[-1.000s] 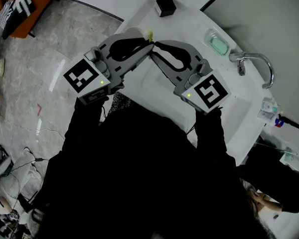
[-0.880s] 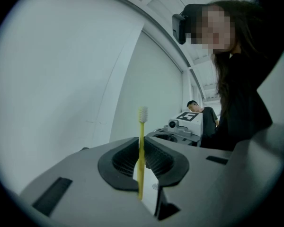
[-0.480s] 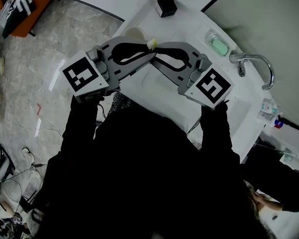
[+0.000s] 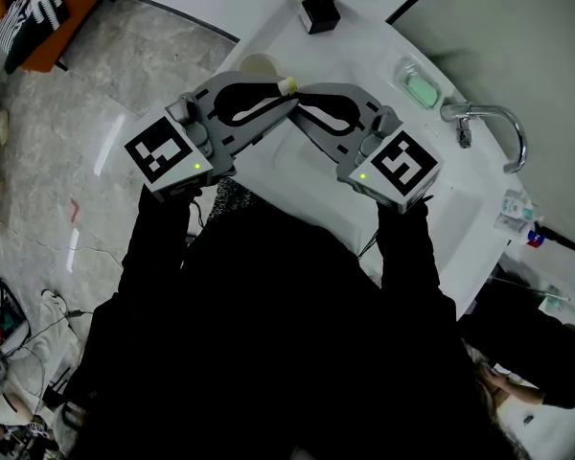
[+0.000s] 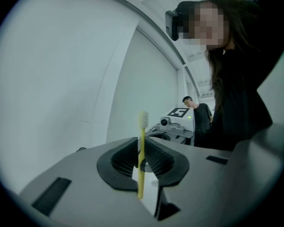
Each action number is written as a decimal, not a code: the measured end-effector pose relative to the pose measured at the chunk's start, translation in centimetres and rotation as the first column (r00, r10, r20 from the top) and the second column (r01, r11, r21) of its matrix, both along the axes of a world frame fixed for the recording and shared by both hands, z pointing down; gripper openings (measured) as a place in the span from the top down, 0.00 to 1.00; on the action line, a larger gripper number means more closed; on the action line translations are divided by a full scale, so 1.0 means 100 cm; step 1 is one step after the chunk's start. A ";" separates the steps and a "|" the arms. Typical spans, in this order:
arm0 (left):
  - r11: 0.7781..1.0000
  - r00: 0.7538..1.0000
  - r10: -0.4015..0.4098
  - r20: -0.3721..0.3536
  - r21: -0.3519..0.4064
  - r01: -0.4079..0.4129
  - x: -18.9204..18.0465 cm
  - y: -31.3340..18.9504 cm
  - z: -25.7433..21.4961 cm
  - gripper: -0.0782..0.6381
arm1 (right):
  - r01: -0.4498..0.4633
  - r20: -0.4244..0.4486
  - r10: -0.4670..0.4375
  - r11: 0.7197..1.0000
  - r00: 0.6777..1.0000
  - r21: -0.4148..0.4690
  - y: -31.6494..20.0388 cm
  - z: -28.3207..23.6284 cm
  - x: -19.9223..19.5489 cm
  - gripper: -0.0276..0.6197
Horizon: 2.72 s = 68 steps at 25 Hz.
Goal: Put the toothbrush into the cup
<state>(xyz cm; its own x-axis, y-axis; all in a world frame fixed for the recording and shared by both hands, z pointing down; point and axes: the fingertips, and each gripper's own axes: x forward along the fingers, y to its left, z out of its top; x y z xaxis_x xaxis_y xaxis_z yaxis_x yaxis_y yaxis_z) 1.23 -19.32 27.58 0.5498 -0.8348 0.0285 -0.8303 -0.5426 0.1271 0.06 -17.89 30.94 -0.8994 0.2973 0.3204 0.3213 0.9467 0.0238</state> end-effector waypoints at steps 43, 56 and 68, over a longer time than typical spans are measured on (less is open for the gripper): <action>0.989 0.973 -0.127 0.191 -0.046 0.138 -0.001 -0.011 0.037 0.83 | -0.152 0.137 0.175 0.974 0.975 -0.166 -0.018 -0.046 -0.004 0.88; 0.999 0.993 0.005 0.117 -0.053 0.001 0.010 -0.003 0.035 0.83 | 0.048 0.162 -0.035 0.996 0.986 -0.078 -0.003 -0.061 0.007 0.88; 0.998 0.994 0.020 0.104 -0.057 -0.014 0.010 -0.002 0.036 0.83 | 0.042 0.170 -0.026 0.995 0.985 -0.090 -0.008 -0.059 0.010 0.88</action>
